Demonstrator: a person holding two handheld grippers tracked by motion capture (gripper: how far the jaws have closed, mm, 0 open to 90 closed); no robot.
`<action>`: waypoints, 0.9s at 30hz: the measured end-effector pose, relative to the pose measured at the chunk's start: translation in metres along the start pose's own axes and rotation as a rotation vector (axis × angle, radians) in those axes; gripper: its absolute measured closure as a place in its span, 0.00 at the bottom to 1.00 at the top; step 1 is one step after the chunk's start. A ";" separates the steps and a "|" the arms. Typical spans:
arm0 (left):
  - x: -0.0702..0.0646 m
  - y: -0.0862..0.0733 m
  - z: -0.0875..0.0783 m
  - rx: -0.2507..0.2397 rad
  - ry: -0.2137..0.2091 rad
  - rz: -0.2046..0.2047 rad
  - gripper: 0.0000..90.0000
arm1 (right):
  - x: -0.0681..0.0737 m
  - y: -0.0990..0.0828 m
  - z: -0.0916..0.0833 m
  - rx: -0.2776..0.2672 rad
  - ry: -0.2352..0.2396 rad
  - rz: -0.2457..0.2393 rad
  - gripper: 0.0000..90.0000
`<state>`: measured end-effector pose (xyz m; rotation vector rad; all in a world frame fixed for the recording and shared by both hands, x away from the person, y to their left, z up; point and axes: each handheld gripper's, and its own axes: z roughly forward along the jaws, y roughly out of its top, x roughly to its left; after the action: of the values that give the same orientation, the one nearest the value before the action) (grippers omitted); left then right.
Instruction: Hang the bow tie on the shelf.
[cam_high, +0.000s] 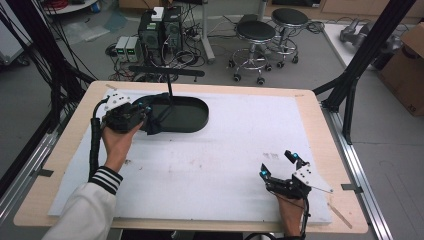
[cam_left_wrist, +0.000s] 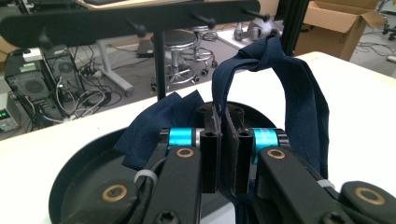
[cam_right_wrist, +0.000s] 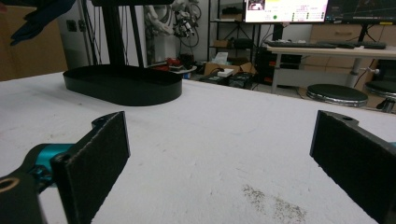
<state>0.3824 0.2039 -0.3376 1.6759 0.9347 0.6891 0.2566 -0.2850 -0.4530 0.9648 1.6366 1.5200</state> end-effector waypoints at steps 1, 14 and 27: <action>-0.001 0.002 0.002 -0.002 0.000 0.003 0.95 | 0.000 0.000 0.000 0.001 0.000 0.001 0.04; -0.003 0.018 0.031 -0.019 0.020 -0.008 0.95 | 0.000 0.000 -0.001 -0.002 0.004 0.004 0.04; 0.002 0.030 0.049 -0.040 0.026 -0.052 0.95 | 0.000 0.000 -0.001 -0.003 0.004 0.006 0.04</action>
<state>0.4309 0.1762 -0.3225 1.6057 0.9732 0.6915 0.2559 -0.2853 -0.4532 0.9668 1.6356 1.5287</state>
